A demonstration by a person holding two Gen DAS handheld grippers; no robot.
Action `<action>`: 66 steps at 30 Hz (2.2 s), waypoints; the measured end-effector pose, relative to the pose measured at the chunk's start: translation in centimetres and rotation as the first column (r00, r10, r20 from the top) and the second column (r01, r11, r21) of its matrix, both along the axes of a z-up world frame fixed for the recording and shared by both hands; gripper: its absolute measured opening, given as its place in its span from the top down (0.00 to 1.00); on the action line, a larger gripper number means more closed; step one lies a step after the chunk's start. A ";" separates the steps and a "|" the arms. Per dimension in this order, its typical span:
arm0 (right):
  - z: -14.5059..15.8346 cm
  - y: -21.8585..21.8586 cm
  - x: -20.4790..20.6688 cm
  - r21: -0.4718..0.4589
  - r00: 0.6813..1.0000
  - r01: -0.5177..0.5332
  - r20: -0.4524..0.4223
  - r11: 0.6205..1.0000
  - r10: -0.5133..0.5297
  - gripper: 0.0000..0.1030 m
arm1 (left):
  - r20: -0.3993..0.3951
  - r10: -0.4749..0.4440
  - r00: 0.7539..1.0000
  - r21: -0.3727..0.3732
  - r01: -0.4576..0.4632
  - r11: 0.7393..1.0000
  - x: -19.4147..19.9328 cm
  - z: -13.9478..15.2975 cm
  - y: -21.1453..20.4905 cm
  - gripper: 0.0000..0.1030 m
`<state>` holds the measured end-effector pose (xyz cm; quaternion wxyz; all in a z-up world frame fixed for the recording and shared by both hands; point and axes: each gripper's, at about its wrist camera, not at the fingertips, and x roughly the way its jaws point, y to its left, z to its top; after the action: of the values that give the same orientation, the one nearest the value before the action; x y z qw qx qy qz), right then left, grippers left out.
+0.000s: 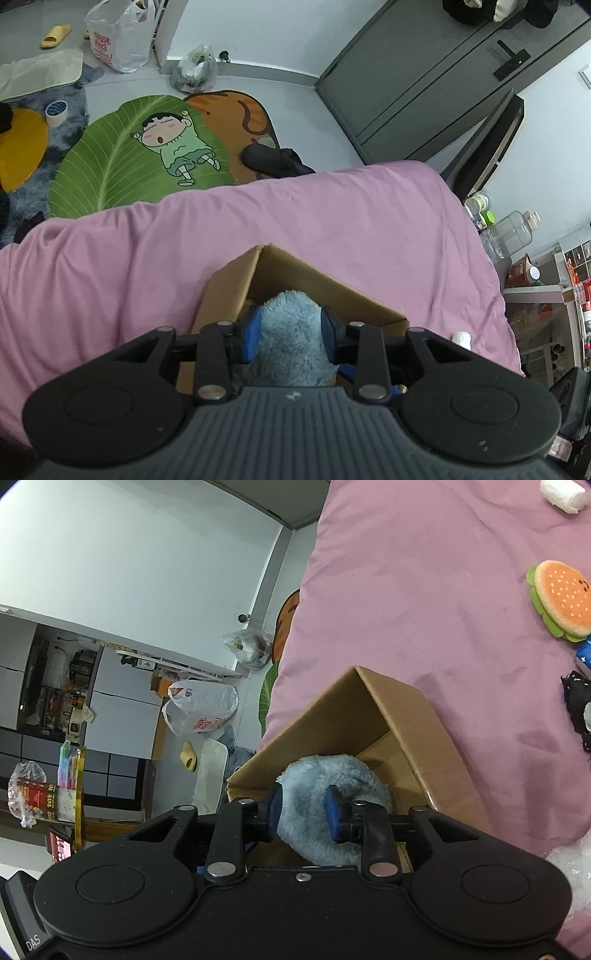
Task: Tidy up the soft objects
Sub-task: 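Lower the plush ball into the box and open the left gripper, then withdraw the left gripper and move it toward the plastic bag of filling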
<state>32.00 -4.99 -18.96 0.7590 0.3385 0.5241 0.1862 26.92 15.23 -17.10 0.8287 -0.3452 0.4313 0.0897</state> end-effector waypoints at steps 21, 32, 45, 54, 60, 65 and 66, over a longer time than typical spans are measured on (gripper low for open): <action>7.6 -2.1 -3.5 -0.180 0.968 -0.058 0.230 0.982 0.099 0.14 | 0.009 -0.021 1.000 0.222 0.019 0.975 -3.5 5.7 -2.5 0.26; 9.4 -6.3 -6.5 -0.208 0.959 -0.053 0.262 0.977 0.108 0.00 | 0.010 -0.028 1.000 0.305 0.024 0.952 -6.5 7.8 -4.9 0.16; 11.4 -10.4 -9.5 -0.268 0.935 -0.047 0.328 0.962 0.137 0.00 | 0.052 -0.070 0.996 0.364 0.046 0.930 -9.6 10.4 -9.6 0.00; 12.4 -12.8 -10.8 -0.331 0.919 -0.051 0.354 0.942 0.175 0.00 | 0.061 -0.092 0.994 0.371 0.063 0.926 -11.3 11.0 -11.9 0.00; 12.8 -14.4 -11.7 -0.349 0.916 -0.061 0.353 0.935 0.191 0.00 | 0.052 -0.125 0.991 0.393 0.095 0.915 -12.1 11.6 -13.8 0.00; 12.9 -15.7 -12.1 -0.385 0.916 -0.069 0.342 0.920 0.212 0.00 | 0.037 -0.161 0.986 0.410 0.132 0.902 -12.6 11.4 -15.5 0.00; 12.8 -16.0 -12.2 -0.389 0.916 -0.069 0.340 0.919 0.213 0.00 | 0.032 -0.164 0.986 0.411 0.136 0.901 -12.7 11.3 -15.7 0.00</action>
<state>19.79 -20.94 -6.12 0.8793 0.1084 0.4180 0.2010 14.25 -0.51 -5.75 0.9007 -0.1335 0.4007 0.1021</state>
